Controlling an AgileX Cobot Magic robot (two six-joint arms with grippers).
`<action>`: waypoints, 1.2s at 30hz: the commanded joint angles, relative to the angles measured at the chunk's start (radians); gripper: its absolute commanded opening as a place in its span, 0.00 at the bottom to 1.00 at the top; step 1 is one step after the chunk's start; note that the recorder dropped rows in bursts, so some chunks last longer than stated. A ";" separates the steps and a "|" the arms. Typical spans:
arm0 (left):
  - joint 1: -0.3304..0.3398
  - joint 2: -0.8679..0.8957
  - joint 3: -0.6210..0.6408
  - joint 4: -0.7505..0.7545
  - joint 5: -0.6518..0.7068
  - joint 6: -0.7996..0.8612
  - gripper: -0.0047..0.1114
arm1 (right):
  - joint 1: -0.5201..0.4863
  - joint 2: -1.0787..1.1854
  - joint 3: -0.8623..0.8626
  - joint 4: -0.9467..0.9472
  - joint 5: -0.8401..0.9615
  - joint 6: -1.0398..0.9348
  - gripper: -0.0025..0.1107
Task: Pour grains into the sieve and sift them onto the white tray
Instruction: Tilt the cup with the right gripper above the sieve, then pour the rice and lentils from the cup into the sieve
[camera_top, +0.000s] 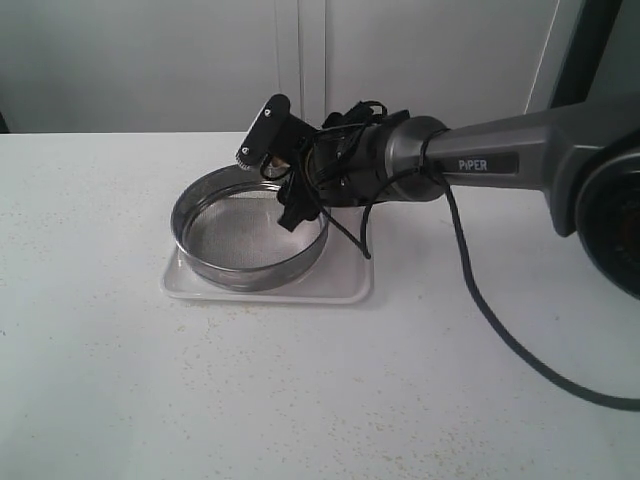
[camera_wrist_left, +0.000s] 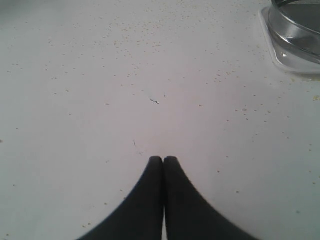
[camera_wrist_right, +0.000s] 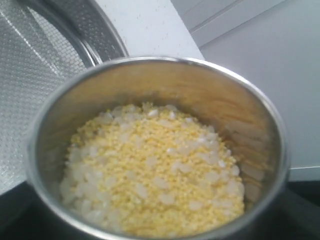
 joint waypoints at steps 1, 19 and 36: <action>-0.005 -0.004 0.004 0.001 -0.004 -0.002 0.04 | 0.009 0.002 -0.010 -0.026 0.019 -0.075 0.02; -0.005 -0.004 0.004 0.001 -0.004 -0.002 0.04 | 0.021 0.002 -0.010 -0.242 0.095 -0.086 0.02; -0.005 -0.004 0.004 0.001 -0.004 -0.002 0.04 | 0.040 0.041 -0.010 -0.399 0.164 -0.086 0.02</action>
